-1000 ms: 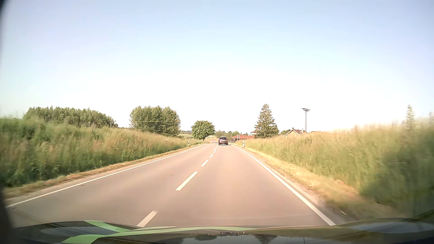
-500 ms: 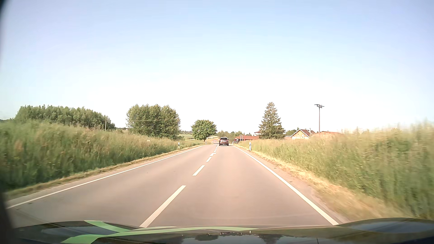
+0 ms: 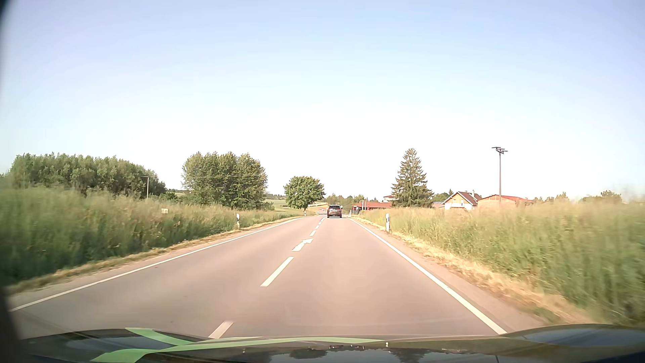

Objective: Follow the waypoints while adhering to traffic rules and regulations

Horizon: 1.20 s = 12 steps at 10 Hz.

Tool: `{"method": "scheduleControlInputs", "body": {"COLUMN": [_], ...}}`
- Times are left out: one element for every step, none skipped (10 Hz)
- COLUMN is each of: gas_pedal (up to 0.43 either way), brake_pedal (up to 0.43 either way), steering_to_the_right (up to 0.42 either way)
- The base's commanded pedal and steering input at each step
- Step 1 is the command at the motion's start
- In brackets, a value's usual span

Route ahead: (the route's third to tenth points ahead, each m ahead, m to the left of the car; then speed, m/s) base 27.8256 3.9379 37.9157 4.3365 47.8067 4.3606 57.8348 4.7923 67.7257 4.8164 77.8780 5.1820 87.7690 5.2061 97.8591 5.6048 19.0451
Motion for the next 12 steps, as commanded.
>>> {"method": "scheduleControlInputs", "body": {"gas_pedal": [0.000, 0.000, 0.000, 0.000, 0.000, 0.000, 0.000, 0.000, 0.000, 0.000, 0.000, 0.008], "brake_pedal": [0.000, 0.000, 0.000, 0.000, 0.000, 0.000, 0.000, 0.000, 0.000, 0.000, 0.000, 0.000], "steering_to_the_right": [-0.006, -0.005, -0.006, -0.006, -0.006, -0.006, -0.006, -0.006, -0.006, -0.005, -0.005, -0.001]}}
